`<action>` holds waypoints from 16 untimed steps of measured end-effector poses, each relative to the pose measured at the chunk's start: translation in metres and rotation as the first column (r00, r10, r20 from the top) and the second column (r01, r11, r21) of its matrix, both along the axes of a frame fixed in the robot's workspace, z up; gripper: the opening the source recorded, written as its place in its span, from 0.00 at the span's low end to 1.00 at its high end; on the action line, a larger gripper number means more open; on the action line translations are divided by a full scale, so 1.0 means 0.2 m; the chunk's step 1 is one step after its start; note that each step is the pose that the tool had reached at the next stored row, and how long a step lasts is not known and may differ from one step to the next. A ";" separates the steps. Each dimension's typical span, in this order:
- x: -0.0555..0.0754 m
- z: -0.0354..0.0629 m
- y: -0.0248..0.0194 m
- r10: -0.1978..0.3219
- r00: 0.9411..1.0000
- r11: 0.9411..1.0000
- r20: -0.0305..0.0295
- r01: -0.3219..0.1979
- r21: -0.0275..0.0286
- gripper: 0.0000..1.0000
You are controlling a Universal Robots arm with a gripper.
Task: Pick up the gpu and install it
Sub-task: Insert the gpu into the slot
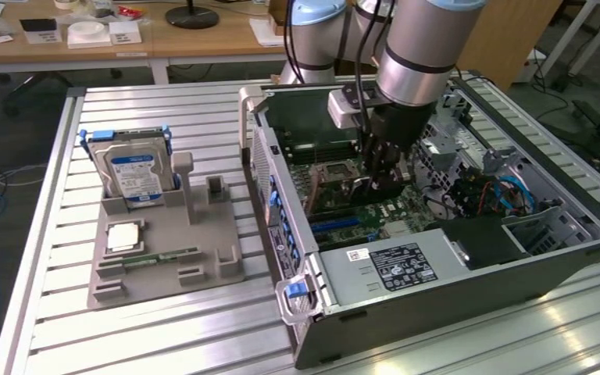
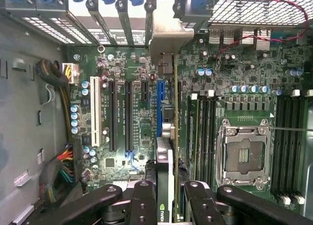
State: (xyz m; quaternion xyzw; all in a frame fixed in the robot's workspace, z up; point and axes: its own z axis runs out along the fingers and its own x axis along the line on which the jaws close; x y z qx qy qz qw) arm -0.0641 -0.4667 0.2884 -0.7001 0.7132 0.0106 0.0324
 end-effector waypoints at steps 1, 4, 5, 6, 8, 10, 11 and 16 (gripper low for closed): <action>0.00 0.000 0.000 0.000 1.000 1.000 0.000 0.000 0.000 0.27; -0.01 -0.017 0.000 0.000 1.000 1.000 0.000 0.000 0.000 0.27; -0.01 -0.024 0.000 0.000 1.000 1.000 0.000 0.000 0.000 0.27; -0.01 -0.032 0.000 0.000 1.000 1.000 0.000 0.000 0.000 0.27; -0.02 -0.045 0.000 0.000 1.000 1.000 0.000 0.000 0.000 0.27; -0.03 -0.058 0.001 0.000 1.000 1.000 0.000 0.000 0.000 0.27; -0.03 -0.063 0.001 0.000 1.000 1.000 0.000 0.000 0.000 0.27; -0.04 -0.084 0.001 0.000 1.000 1.000 0.000 0.000 0.000 0.27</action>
